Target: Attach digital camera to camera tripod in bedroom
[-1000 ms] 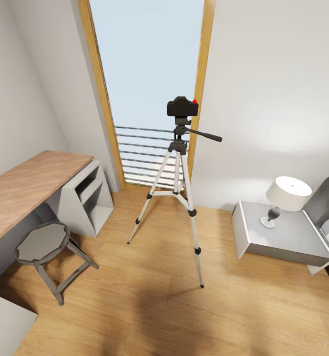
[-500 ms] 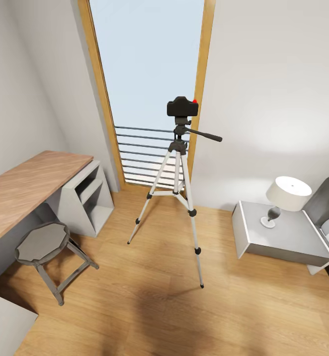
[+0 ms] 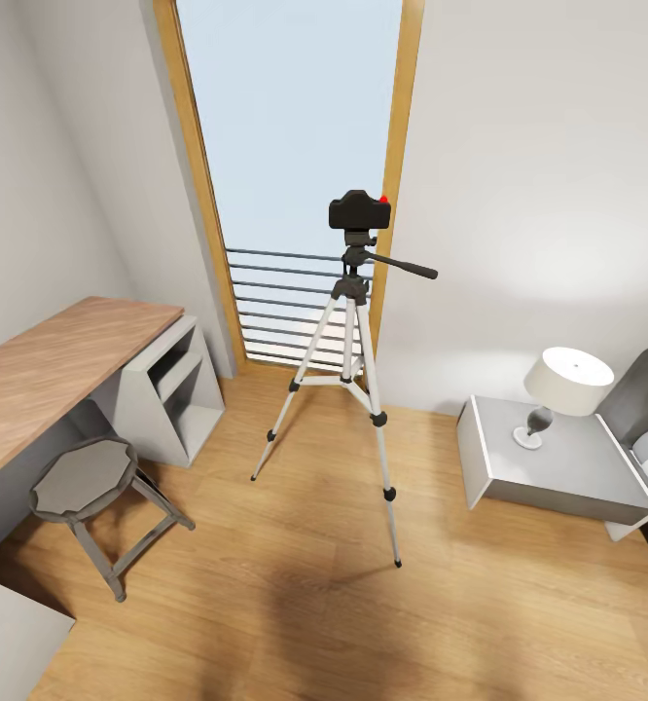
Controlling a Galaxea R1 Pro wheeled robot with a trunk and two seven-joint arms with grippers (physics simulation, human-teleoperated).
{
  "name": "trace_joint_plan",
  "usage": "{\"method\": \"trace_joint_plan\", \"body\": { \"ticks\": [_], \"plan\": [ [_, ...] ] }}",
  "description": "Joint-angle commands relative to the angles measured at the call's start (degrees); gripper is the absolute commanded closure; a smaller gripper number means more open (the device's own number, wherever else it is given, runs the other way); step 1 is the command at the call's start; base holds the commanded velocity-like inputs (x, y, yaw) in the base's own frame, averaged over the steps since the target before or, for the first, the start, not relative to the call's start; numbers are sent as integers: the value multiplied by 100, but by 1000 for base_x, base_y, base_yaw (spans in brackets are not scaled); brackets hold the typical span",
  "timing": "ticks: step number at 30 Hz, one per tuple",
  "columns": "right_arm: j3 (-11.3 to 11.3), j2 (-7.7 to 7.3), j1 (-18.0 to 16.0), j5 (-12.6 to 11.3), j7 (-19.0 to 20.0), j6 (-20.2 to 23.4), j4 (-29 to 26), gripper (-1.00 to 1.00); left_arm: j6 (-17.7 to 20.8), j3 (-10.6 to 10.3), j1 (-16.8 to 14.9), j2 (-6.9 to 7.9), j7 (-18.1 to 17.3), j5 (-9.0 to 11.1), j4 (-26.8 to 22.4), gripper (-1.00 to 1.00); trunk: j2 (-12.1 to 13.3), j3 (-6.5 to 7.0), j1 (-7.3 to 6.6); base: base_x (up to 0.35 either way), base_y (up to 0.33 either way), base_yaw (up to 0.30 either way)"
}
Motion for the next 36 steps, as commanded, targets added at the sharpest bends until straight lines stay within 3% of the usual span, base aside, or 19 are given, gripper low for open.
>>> {"method": "trace_joint_plan", "body": {
  "ticks": [1, 13, 36],
  "plan": [
    [-41, -2, -8, 16, -14, -39, 19, -100, -12, -48, -2, 0, 20, 42, -1, -100, -7, -8, 2, 0, 0, 0],
    [-40, 25, -7, 7, -437, -86, 19, -100, -15, -48, -2, 0, 20, 42, 0, -100, -7, 55, 2, 0, 0, 0],
    [-41, 38, -7, 7, -502, -90, 19, -100, -15, -52, -2, 0, 20, 38, -4, -100, -7, 265, 2, 0, 0, 0]
  ]
}}
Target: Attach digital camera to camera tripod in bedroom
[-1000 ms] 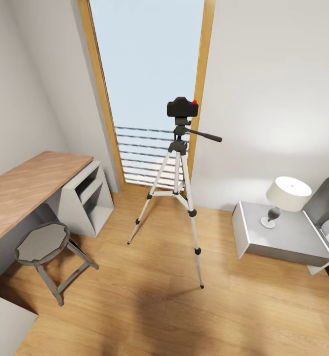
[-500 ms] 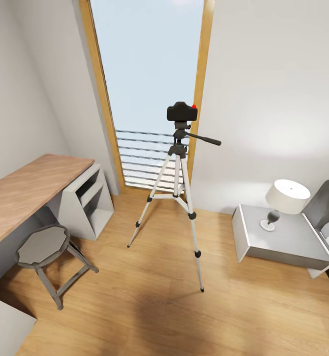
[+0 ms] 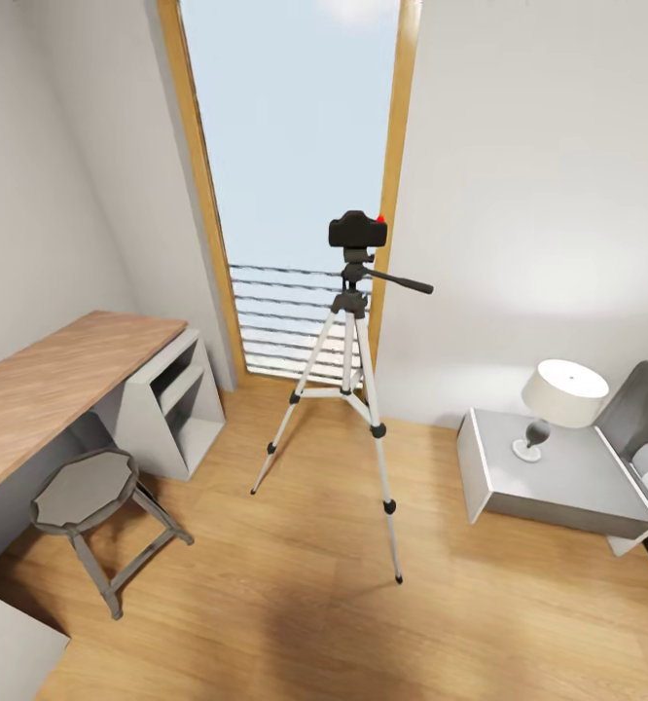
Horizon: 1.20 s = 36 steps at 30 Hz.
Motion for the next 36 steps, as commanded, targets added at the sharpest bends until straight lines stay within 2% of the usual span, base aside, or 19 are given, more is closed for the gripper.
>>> {"method": "trace_joint_plan", "body": {
  "ticks": [1, 36],
  "plan": [
    [-43, -1, -8, 15, 25, -35, 19, -100, -11, -50, -2, 0, 20, 41, -9, -100, -8, 1, 2, 0, 0, 0],
    [-41, 1, -8, 22, 17, -38, 19, -100, -36, -78, -2, 35, 20, -7, -60, -100, -8, 326, 2, 0, 0, 0]
  ]
}}
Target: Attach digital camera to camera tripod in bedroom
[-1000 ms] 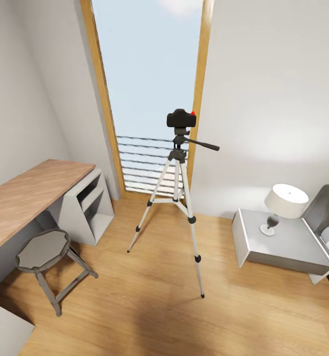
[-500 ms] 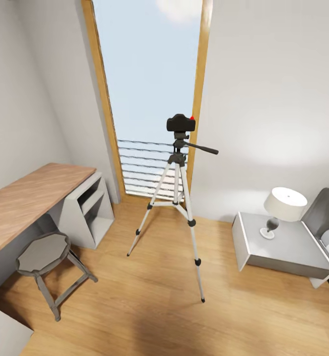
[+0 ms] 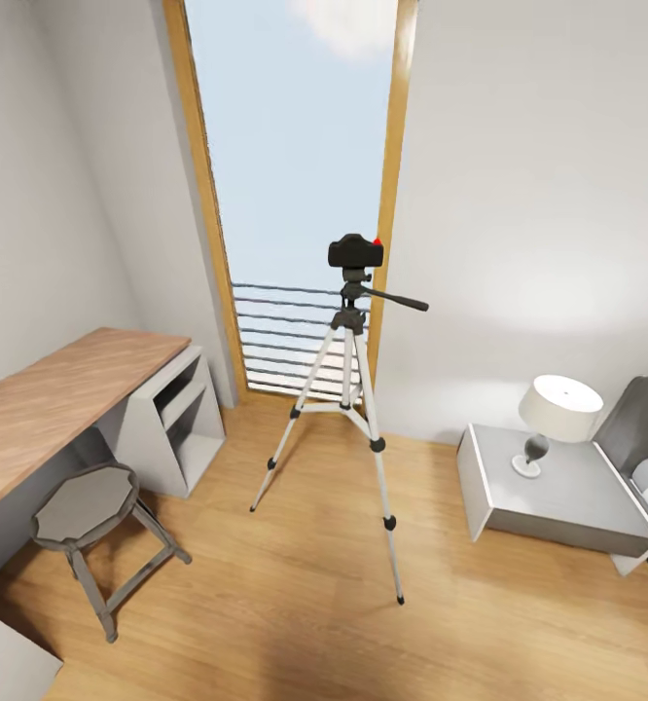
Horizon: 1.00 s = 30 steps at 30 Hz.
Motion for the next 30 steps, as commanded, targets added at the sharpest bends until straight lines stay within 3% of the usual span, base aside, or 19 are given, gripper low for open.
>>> {"method": "trace_joint_plan", "body": {
  "ticks": [1, 30],
  "plan": [
    [-41, -2, -8, 17, 27, -34, 19, -100, -9, -46, -2, 2, 27, 43, -9, -100, -8, 0, 2, 0, 0, 0],
    [-41, -16, -8, 23, 32, -24, 19, -100, -10, -33, -2, 2, 27, 35, -11, -100, -8, 269, 2, 0, 0, 0]
  ]
}}
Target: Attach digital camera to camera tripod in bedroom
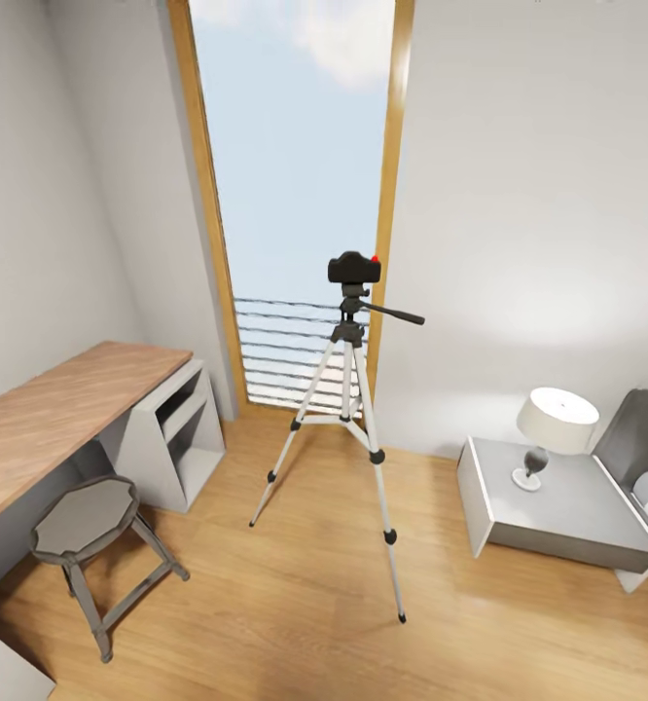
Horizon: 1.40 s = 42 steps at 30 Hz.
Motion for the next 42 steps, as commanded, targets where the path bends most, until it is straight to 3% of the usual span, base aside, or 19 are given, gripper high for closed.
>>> {"method": "trace_joint_plan", "body": {
  "ticks": [1, 42],
  "plan": [
    [-42, -1, -8, 18, 24, -35, 19, -100, -10, -48, -2, 2, 27, 42, -9, -100, -8, 0, 2, 0, 0, 0],
    [-42, 11, -8, 37, 7, -44, 19, -100, -11, -48, -2, 2, 27, 42, -9, -100, -8, 380, 2, 0, 0, 0]
  ]
}}
